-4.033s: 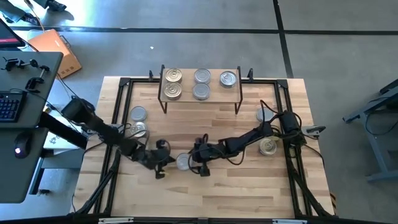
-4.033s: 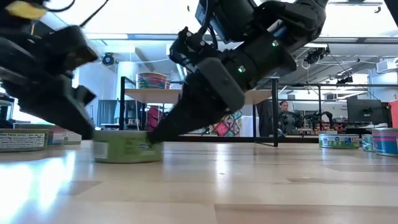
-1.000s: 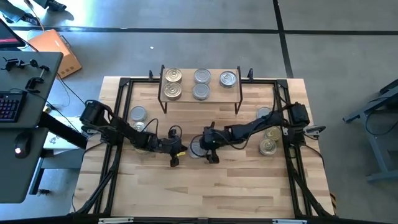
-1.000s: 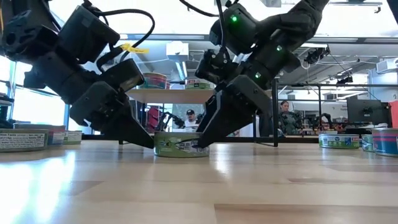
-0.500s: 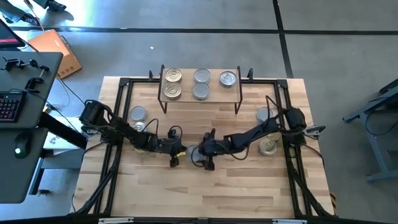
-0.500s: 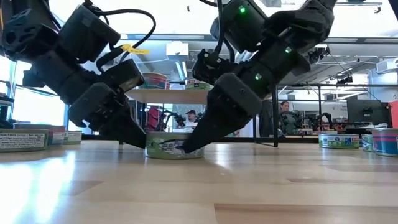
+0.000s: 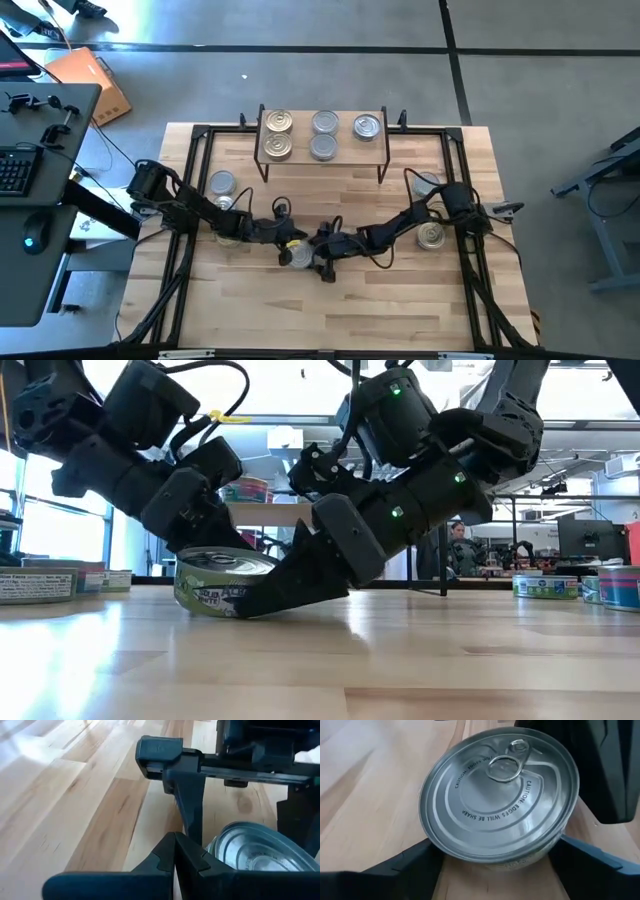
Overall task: Stack canned seafood by type on shelf
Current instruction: Put the bottom left green tuna can on the shelf aligned with the other green tuna can
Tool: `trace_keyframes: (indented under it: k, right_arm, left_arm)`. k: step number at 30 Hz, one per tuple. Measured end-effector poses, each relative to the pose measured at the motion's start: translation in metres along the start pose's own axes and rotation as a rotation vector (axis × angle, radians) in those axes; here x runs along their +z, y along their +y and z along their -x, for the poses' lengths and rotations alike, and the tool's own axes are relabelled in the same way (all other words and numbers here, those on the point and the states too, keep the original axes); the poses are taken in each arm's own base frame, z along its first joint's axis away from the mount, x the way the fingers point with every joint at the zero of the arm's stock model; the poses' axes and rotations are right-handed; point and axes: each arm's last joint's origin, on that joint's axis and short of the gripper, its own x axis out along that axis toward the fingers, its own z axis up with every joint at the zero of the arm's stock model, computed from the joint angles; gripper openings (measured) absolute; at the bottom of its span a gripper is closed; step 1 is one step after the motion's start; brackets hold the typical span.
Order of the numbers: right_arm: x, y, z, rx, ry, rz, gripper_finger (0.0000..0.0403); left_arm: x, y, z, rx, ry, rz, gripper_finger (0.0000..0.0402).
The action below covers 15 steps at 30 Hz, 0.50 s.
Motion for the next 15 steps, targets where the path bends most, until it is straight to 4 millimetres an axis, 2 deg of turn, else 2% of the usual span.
trace_keyframes:
  k: [15]
  right_arm:
    - [-0.0005,0.0035,0.0006,-0.031,-0.004,-0.044,0.0320]
  left_arm:
    - [0.0002,0.0079,0.0082,0.058,0.087,-0.056,0.0000]
